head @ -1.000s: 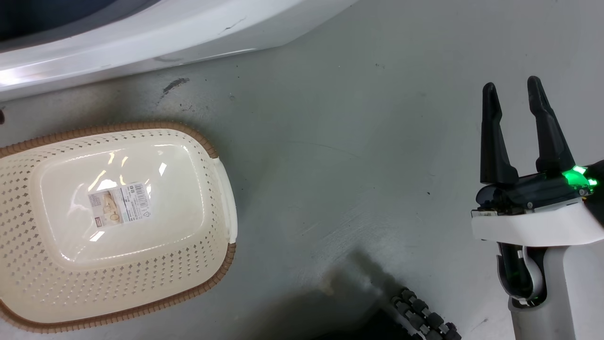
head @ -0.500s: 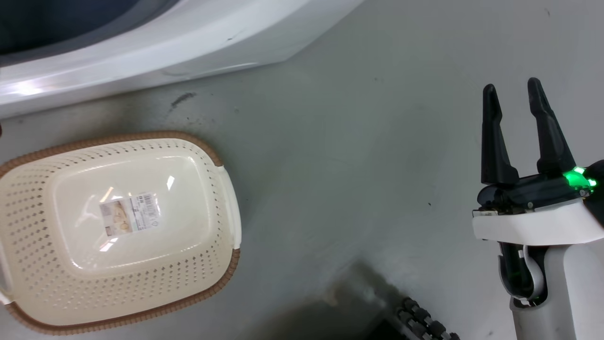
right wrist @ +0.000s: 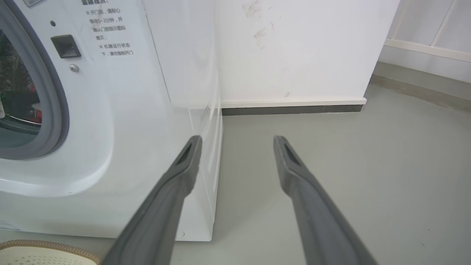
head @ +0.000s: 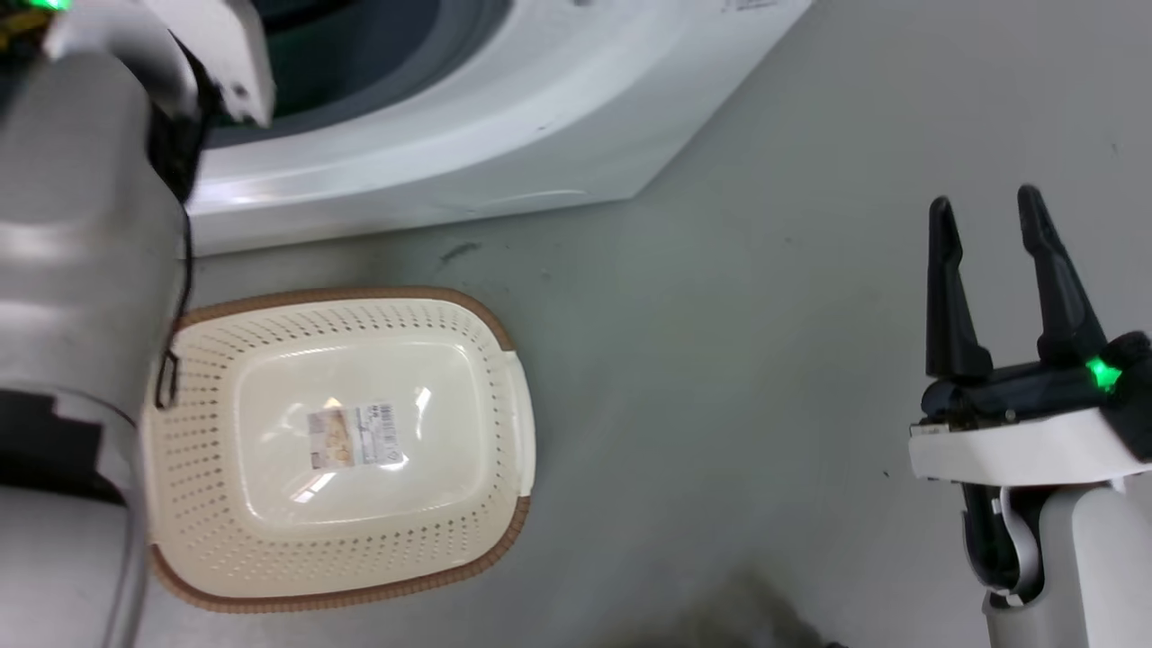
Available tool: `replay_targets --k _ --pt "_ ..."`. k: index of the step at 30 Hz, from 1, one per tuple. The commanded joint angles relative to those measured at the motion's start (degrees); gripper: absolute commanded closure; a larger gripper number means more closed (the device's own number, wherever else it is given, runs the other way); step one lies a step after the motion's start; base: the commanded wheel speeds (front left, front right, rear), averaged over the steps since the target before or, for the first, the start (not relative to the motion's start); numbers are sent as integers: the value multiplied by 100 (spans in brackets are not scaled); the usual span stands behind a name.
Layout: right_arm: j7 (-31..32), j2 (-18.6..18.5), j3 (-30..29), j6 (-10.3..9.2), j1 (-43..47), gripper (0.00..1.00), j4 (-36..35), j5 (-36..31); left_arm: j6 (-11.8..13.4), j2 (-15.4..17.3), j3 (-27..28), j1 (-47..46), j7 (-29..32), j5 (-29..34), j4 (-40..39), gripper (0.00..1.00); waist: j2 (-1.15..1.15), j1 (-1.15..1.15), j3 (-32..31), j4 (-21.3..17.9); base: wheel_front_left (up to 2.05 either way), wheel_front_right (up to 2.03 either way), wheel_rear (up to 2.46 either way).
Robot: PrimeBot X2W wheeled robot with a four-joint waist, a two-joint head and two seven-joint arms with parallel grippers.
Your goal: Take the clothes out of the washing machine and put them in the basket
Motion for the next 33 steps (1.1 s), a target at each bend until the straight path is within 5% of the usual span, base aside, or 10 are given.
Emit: replay_targets --k 1,11,23,33 --pt "-14 12 -16 -4 106 0 36 -48 3 -70 -58 290 -255 -28 -41 100 0 1 -298 238 0 0 0" --pt "-14 11 -55 -4 497 0 158 -276 126 -364 -43 1517 -1026 -124 -671 100 0 1 -987 565 0 0 0" --pt "-14 9 12 -4 917 0 279 -435 599 -276 357 3434 -1046 150 -3286 100 0 1 -1827 907 0 0 0" --pt "-14 10 42 -4 1321 0 342 -484 829 -108 300 4486 -998 230 -4696 100 0 1 -2434 1108 0 0 0"
